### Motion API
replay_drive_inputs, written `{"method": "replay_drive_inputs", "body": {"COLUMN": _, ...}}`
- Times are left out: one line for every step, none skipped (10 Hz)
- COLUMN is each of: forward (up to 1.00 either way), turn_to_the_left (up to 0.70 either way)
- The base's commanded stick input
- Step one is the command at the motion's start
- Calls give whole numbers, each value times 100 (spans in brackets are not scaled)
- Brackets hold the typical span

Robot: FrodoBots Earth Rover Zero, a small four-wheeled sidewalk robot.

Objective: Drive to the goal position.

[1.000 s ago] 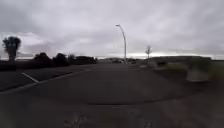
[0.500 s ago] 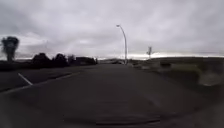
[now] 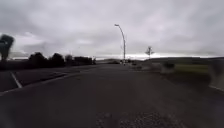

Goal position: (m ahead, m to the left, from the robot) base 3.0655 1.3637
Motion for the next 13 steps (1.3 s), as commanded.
{"method": "replay_drive_inputs", "body": {"forward": 100, "turn_to_the_left": 0}}
{"method": "replay_drive_inputs", "body": {"forward": 100, "turn_to_the_left": 0}}
{"method": "replay_drive_inputs", "body": {"forward": 100, "turn_to_the_left": 0}}
{"method": "replay_drive_inputs", "body": {"forward": 100, "turn_to_the_left": 0}}
{"method": "replay_drive_inputs", "body": {"forward": 100, "turn_to_the_left": 0}}
{"method": "replay_drive_inputs", "body": {"forward": 100, "turn_to_the_left": 0}}
{"method": "replay_drive_inputs", "body": {"forward": 100, "turn_to_the_left": 0}}
{"method": "replay_drive_inputs", "body": {"forward": 100, "turn_to_the_left": 0}}
{"method": "replay_drive_inputs", "body": {"forward": 100, "turn_to_the_left": 0}}
{"method": "replay_drive_inputs", "body": {"forward": 100, "turn_to_the_left": 0}}
{"method": "replay_drive_inputs", "body": {"forward": 100, "turn_to_the_left": 0}}
{"method": "replay_drive_inputs", "body": {"forward": 100, "turn_to_the_left": 0}}
{"method": "replay_drive_inputs", "body": {"forward": 100, "turn_to_the_left": 0}}
